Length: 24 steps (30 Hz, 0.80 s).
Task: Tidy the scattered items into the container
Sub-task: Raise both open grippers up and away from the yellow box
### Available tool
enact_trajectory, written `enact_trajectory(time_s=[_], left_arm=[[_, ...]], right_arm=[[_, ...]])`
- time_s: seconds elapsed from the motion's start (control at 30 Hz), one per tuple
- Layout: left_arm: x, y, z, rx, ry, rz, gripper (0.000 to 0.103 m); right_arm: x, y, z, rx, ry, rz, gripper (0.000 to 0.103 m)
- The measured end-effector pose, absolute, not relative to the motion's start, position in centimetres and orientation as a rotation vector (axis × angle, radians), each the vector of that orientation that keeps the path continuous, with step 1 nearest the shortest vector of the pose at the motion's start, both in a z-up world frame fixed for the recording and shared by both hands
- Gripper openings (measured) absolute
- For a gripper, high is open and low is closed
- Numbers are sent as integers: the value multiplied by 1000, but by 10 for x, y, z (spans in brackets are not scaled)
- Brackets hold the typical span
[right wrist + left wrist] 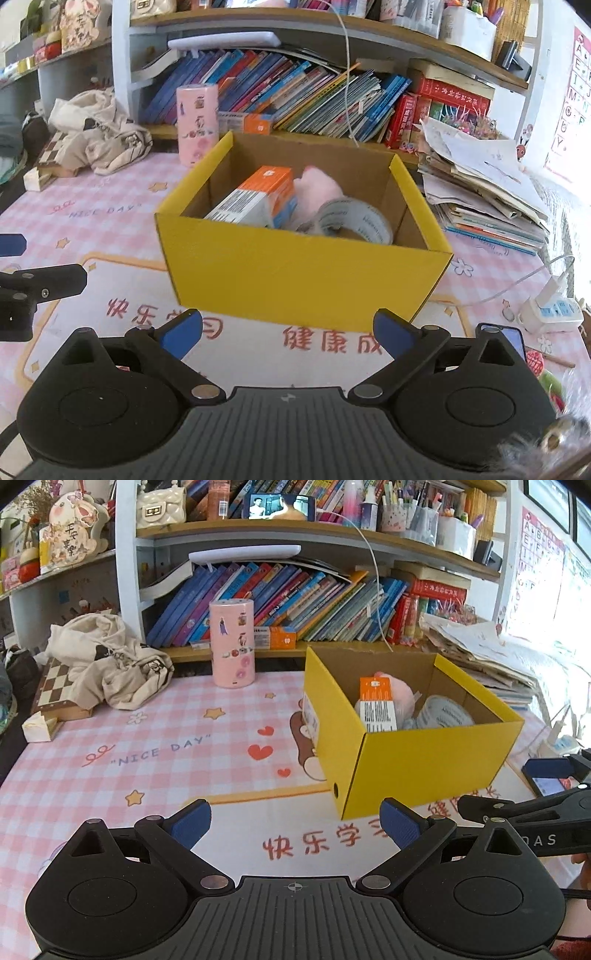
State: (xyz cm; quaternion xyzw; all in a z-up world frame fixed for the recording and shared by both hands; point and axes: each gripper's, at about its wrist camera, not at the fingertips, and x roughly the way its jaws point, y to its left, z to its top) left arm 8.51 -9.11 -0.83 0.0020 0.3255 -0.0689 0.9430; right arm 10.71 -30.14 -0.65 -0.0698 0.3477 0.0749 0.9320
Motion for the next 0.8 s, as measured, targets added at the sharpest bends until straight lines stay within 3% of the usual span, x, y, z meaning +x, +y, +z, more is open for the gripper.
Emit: enact_trajectory(time_s=[0.8], left_arm=[[45, -52, -20, -23, 688, -93, 99]], right_arm=[[67, -255, -13, -224, 735, 197, 100]])
